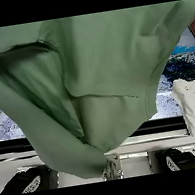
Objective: Fold the shirts.
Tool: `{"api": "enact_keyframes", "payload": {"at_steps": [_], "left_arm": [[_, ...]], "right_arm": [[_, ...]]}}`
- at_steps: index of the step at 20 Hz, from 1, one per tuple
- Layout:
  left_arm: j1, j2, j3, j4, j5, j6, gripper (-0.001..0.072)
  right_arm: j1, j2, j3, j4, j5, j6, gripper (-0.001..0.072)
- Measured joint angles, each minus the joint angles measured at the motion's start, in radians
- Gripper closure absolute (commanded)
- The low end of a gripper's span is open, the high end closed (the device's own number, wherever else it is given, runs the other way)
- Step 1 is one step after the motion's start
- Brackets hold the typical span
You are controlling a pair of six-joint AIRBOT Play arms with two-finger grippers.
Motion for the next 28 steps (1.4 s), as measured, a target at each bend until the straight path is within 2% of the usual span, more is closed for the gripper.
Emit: {"api": "enact_keyframes", "payload": {"at_steps": [4,8,10,14,17,18,19,20,21,22,25,27,28], "left_arm": [[0.006,-0.062,-0.094,0.068,-0.055,-0.029,0.0663],[0.008,-0.2,-0.234,0.102,-0.071,-0.014,0.0663],[0.008,-0.314,-0.283,0.105,-0.048,0.002,0.0663],[0.01,-0.568,-0.32,0.087,0.039,0.01,0.0663],[0.012,-0.73,-0.329,0.028,0.062,-0.014,0.0661],[0.013,-0.774,-0.331,0.002,0.062,-0.019,0.0592],[0.014,-0.808,-0.332,-0.028,0.063,-0.023,0.0424],[0.018,-0.836,-0.333,-0.045,0.056,-0.028,0.0349],[0.026,-0.855,-0.332,-0.081,0.068,-0.035,0.0349],[0.037,-0.865,-0.326,-0.107,0.063,-0.035,0.0349],[0.132,-0.872,-0.285,-0.091,-0.057,-0.037,0.0349],[0.226,-0.839,-0.261,-0.014,-0.199,-0.04,0.0337],[0.273,-0.813,-0.257,0.044,-0.268,-0.04,0.0231]], "right_arm": [[0.0,-0.091,0.0,-0.061,0.116,0.074,0.0663],[0.0,-0.269,-0.071,-0.093,0.225,0.097,0.0662],[0.0,-0.382,-0.131,-0.119,0.195,0.097,0.0662],[0.0,-0.637,-0.192,-0.14,0.012,0.13,0.0661],[0.0,-0.807,-0.207,-0.098,-0.087,0.174,0.0661],[0.003,-0.852,-0.208,-0.07,-0.103,0.182,0.0658],[0.006,-0.894,-0.21,-0.039,-0.119,0.187,0.0653],[0.008,-0.927,-0.211,-0.023,-0.127,0.191,0.0553],[0.01,-0.954,-0.213,0.01,-0.124,0.199,0.0208],[0.013,-0.969,-0.213,0.045,-0.124,0.193,0.002],[-0.02,-0.967,-0.202,0.071,-0.074,0.131,0.0021],[-0.074,-0.931,-0.193,0.039,0.023,0.09,0.0022],[-0.11,-0.912,-0.193,0.007,0.1,0.073,0.0022]]}}
